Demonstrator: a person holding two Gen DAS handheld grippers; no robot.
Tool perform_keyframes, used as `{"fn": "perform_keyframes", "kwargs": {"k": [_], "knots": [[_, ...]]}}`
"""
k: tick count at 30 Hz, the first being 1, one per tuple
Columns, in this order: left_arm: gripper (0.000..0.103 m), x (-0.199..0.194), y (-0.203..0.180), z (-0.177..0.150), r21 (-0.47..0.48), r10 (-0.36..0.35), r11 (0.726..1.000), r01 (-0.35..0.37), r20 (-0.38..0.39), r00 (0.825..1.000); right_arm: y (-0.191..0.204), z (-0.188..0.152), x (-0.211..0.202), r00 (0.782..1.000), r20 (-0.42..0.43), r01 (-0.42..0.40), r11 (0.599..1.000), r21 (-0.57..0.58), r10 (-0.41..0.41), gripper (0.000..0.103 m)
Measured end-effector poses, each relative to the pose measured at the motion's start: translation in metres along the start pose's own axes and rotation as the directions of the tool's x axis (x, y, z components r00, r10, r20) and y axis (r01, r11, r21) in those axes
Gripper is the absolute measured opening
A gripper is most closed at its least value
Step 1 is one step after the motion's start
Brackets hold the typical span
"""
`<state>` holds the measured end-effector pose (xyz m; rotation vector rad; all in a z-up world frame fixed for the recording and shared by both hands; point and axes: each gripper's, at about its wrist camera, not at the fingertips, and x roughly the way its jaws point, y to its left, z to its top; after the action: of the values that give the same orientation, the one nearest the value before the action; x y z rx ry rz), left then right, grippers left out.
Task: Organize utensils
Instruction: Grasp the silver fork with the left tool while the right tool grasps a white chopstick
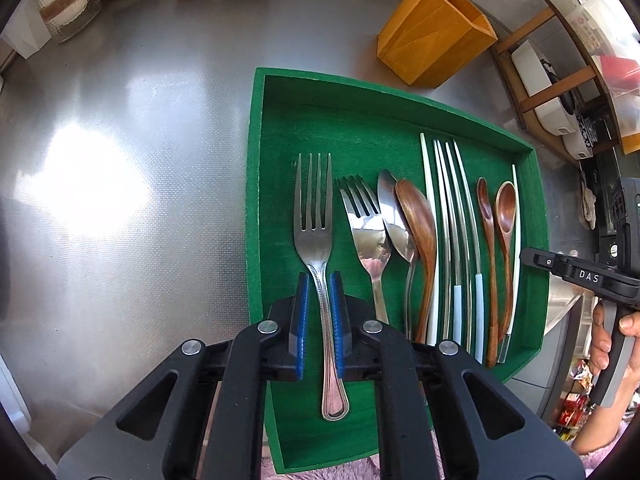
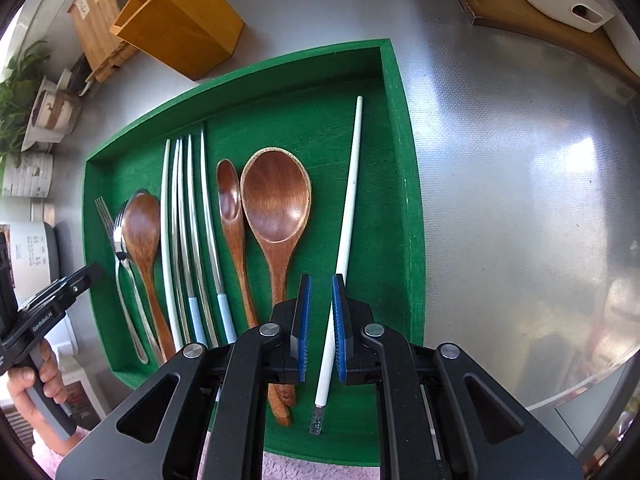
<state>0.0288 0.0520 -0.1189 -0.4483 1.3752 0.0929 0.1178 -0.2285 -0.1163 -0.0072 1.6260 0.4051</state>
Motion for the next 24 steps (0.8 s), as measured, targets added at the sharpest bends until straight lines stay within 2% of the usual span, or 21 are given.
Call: {"fn": "perform_keyframes", "kwargs": {"k": [8, 14, 17, 20, 24], "knots": [[0.01, 0.019, -0.004, 0.004, 0.006, 0.039, 0.999, -0.039, -0.079, 0.996, -0.004, 0.006, 0.009, 0.999, -0.04, 0.027, 1.0, 0.008, -0.027, 0.011], [0.01, 0.021, -0.008, 0.007, 0.013, 0.063, 0.998, -0.062, -0.089, 0.994, 0.007, 0.015, 0.014, 0.997, -0.053, 0.058, 0.998, 0.01, -0.057, 0.009], [0.01, 0.021, -0.01, 0.006, 0.009, 0.07, 0.998, -0.069, -0.091, 0.993, 0.015, 0.015, 0.018, 0.993, -0.055, 0.101, 0.995, -0.019, -0.102, 0.009], [0.014, 0.021, -0.01, 0.006, 0.003, 0.083, 0.997, -0.083, -0.09, 0.992, 0.028, 0.016, 0.021, 0.988, -0.059, 0.14, 0.989, -0.045, -0.142, 0.009], [0.019, 0.021, -0.011, 0.004, 0.007, 0.099, 0.995, -0.099, -0.1, 0.99, 0.03, 0.021, 0.022, 0.988, -0.081, 0.133, 0.991, -0.028, -0.135, 0.009]]}}
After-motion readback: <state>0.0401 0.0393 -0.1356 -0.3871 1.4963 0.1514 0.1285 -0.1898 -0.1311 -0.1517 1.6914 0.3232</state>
